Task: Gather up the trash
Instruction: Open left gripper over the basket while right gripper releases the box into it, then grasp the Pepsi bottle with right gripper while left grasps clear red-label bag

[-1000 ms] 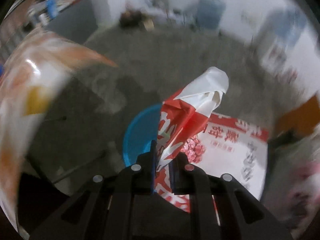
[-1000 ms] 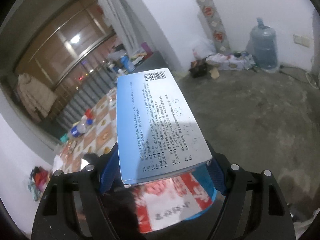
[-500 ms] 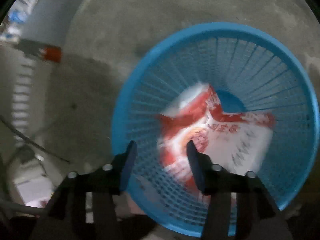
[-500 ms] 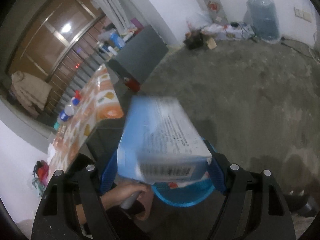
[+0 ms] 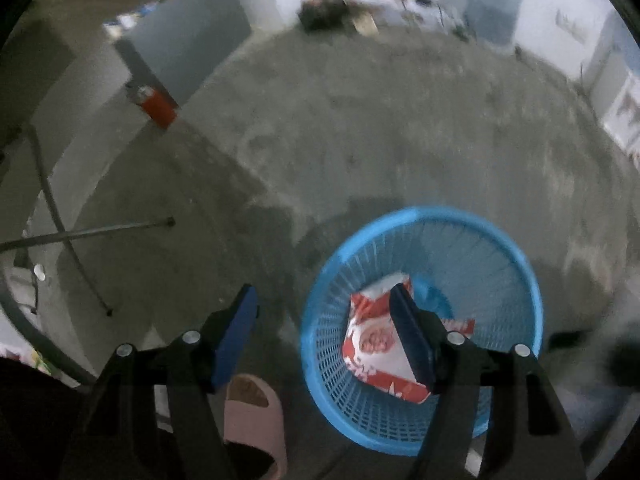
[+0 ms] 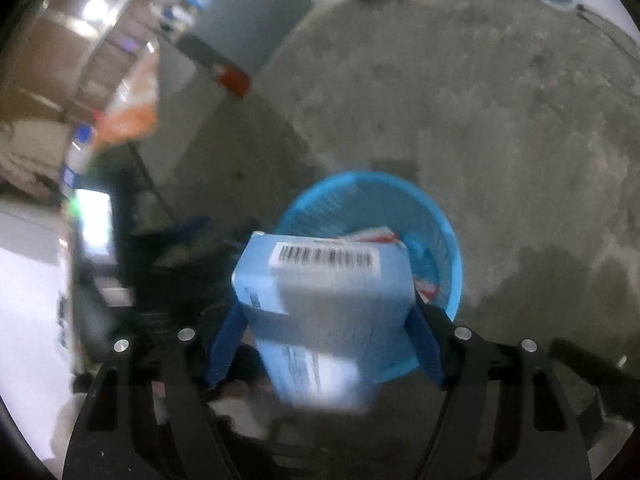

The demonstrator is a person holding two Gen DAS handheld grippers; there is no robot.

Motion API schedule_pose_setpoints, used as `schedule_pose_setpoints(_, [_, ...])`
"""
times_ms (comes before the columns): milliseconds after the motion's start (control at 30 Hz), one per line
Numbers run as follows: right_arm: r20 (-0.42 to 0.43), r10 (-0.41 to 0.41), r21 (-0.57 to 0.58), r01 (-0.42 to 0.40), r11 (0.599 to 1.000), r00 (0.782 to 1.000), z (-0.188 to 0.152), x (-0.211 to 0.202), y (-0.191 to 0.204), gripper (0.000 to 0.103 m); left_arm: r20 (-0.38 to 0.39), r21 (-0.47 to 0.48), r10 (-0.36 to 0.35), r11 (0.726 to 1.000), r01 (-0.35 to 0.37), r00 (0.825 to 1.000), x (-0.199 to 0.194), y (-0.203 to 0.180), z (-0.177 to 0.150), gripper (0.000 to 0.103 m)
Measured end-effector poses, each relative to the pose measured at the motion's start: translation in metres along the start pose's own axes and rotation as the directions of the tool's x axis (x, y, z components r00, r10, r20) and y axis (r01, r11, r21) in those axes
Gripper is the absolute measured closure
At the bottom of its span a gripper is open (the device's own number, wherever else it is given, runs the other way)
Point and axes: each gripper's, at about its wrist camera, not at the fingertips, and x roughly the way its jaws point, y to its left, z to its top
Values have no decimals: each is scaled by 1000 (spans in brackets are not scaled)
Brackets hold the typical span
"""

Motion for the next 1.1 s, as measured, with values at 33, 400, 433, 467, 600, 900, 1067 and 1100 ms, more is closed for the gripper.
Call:
schedule_pose_setpoints(33, [-27, -5, -5, 5, 1000, 1000, 1, 10, 1, 35, 16, -14, -5, 1000, 6, 1000, -3, 5, 1, 36])
schedule_pose_setpoints(400, [-286, -212, 35, 231, 972, 935, 12, 128, -19, 29, 42, -68, -11, 998, 14, 999, -7, 13, -2, 36])
schedule_pose_setpoints(433, [-296, -210, 40, 232, 972, 932, 12, 129, -18, 22, 42, -68, -13, 998, 15, 999, -7, 13, -2, 36])
schedule_pose_setpoints(467, [-296, -213, 35, 233, 972, 931, 13, 127, -17, 19, 41, -68, -15, 998, 18, 999, -7, 14, -3, 36])
schedule_pose_setpoints(600, [-280, -256, -24, 260, 965, 925, 11, 118, -4, 16, 47, -71, -11, 997, 14, 999, -5, 14, -2, 36])
schedule_pose_setpoints(900, [-172, -178, 58, 190, 980, 969, 26, 73, 0, 16, 119, -28, -84, 996, 88, 989, -25, 6, -4, 38])
schedule_pose_setpoints(1067, [44, -191, 45, 189, 981, 981, 40, 2, 8, 17, 282, 0, -196, 979, 204, 939, -83, 11, -11, 37])
schedule_pose_setpoints(1100, [75, -198, 38, 195, 980, 977, 41, -10, 9, 17, 308, -2, -214, 974, 225, 927, -94, 15, -14, 37])
